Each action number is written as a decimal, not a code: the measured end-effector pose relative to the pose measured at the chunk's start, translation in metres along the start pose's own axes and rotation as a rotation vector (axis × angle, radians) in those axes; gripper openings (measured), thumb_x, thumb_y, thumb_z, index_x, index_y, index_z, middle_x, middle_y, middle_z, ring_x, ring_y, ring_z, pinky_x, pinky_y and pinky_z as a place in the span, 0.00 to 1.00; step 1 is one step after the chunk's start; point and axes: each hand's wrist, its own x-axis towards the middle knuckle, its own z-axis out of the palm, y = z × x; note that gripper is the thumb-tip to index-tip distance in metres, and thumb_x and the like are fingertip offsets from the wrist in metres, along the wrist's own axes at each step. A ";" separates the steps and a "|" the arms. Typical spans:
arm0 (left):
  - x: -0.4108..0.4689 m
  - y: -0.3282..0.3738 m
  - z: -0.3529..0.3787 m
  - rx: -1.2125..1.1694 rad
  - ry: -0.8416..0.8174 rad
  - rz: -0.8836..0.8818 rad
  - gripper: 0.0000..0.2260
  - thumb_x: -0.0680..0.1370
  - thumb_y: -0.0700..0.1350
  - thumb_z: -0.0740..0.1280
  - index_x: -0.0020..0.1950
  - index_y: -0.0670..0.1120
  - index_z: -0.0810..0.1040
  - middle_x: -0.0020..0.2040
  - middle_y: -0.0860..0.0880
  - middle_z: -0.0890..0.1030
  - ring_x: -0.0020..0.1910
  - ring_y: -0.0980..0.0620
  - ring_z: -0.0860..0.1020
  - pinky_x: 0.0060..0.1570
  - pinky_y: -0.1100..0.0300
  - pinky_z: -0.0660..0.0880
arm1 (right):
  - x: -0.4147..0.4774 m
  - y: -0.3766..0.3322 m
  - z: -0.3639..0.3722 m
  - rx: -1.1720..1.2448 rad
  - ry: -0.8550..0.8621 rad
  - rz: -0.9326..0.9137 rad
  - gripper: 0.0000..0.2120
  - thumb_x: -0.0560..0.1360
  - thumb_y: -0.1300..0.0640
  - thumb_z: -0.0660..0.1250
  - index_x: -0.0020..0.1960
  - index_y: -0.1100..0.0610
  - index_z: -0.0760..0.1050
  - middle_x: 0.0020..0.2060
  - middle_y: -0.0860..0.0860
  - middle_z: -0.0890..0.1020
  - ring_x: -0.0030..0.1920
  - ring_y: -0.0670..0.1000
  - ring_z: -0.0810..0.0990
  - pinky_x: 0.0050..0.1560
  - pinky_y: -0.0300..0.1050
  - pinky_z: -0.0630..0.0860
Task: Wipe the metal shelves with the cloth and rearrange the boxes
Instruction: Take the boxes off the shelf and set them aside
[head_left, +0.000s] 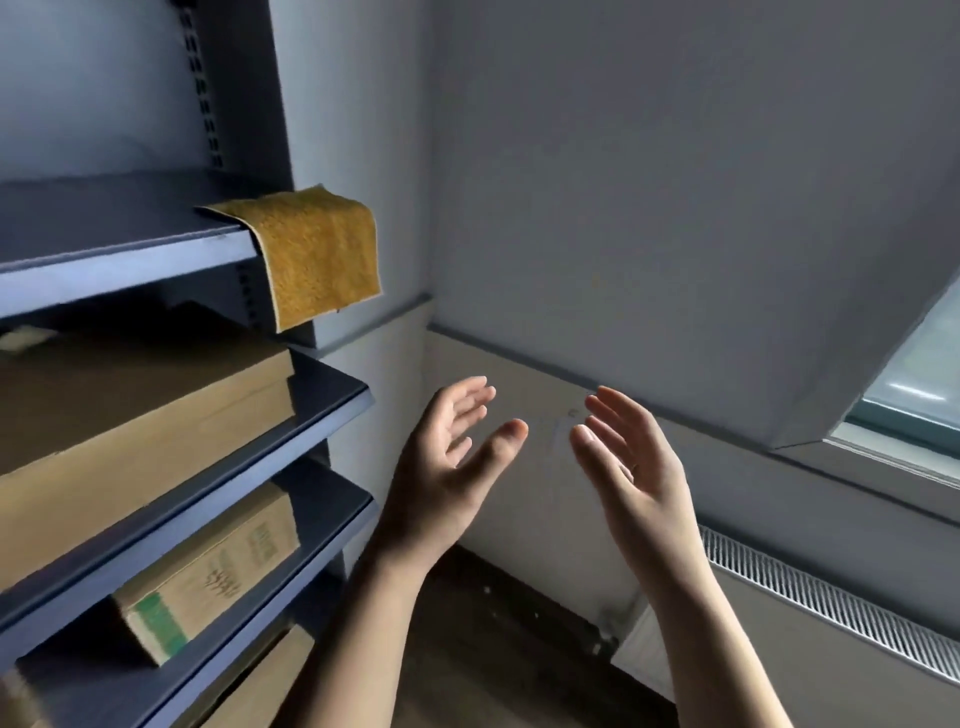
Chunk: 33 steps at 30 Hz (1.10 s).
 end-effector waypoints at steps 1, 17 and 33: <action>0.003 -0.004 -0.014 0.018 0.035 -0.010 0.29 0.68 0.64 0.70 0.68 0.58 0.73 0.67 0.59 0.78 0.67 0.62 0.75 0.71 0.50 0.70 | 0.008 0.002 0.016 0.012 -0.035 0.001 0.26 0.73 0.40 0.72 0.69 0.44 0.73 0.65 0.42 0.80 0.65 0.39 0.77 0.70 0.49 0.74; -0.037 -0.005 -0.140 0.258 0.718 -0.063 0.26 0.74 0.56 0.73 0.70 0.54 0.73 0.68 0.58 0.77 0.68 0.63 0.73 0.67 0.60 0.73 | 0.050 0.006 0.204 0.269 -0.817 -0.113 0.33 0.72 0.33 0.71 0.73 0.43 0.70 0.67 0.36 0.76 0.66 0.35 0.74 0.69 0.46 0.72; -0.051 -0.057 -0.061 0.312 1.002 -0.286 0.35 0.68 0.63 0.70 0.73 0.52 0.69 0.70 0.57 0.74 0.68 0.60 0.73 0.65 0.62 0.69 | 0.072 0.085 0.173 0.288 -1.021 0.069 0.35 0.69 0.34 0.72 0.73 0.44 0.70 0.66 0.40 0.77 0.67 0.42 0.76 0.70 0.49 0.73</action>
